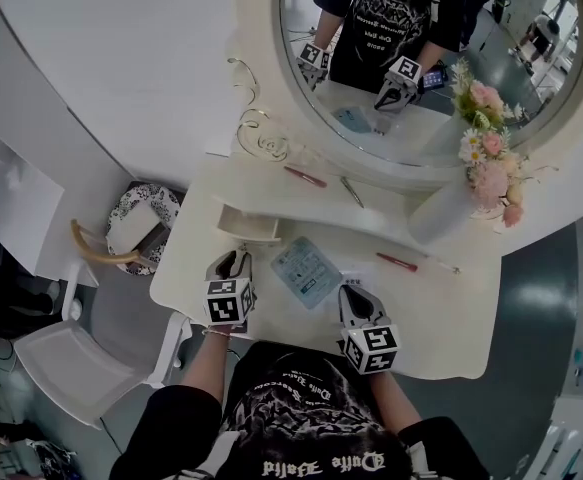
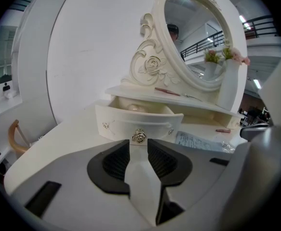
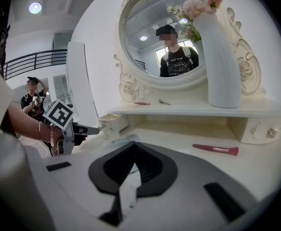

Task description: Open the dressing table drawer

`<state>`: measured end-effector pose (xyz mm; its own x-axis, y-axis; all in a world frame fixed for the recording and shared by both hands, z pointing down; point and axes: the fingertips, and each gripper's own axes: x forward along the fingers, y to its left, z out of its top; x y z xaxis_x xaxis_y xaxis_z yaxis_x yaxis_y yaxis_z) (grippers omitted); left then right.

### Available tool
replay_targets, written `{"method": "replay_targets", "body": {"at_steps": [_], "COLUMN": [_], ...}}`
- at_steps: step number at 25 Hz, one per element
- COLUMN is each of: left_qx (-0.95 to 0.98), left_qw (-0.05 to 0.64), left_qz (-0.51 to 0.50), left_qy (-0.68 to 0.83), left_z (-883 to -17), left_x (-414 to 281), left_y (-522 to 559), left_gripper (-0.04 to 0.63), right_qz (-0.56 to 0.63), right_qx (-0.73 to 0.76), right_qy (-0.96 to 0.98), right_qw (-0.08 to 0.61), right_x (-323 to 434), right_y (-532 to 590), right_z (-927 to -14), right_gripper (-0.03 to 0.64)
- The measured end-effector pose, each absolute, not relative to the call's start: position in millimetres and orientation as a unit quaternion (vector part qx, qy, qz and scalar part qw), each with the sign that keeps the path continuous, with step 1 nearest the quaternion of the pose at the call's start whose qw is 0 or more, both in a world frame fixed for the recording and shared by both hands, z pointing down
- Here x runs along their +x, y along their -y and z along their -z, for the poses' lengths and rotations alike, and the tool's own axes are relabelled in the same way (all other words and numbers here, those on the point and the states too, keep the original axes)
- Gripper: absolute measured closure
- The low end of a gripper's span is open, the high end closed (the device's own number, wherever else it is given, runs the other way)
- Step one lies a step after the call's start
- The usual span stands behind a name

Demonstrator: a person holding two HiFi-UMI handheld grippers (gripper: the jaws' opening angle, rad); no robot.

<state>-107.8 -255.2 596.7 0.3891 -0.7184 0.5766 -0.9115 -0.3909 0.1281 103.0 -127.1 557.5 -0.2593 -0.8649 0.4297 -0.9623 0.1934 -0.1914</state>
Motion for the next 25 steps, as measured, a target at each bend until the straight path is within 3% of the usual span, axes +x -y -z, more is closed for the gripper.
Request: {"method": "replay_targets", "body": {"at_steps": [25], "left_qx": [0.84], "left_qw": [0.225], "left_qz": [-0.184], "left_qy": [0.458], "left_z": [-587], "left_x": [-69], "left_y": [193], "left_gripper": [0.529], "right_qz": [-0.227], "right_qx": [0.594], "right_qy": [0.762], "right_qw": [0.12], "right_x": [103], "right_y": [126], "right_z": [-565], "right_gripper": [0.606]}}
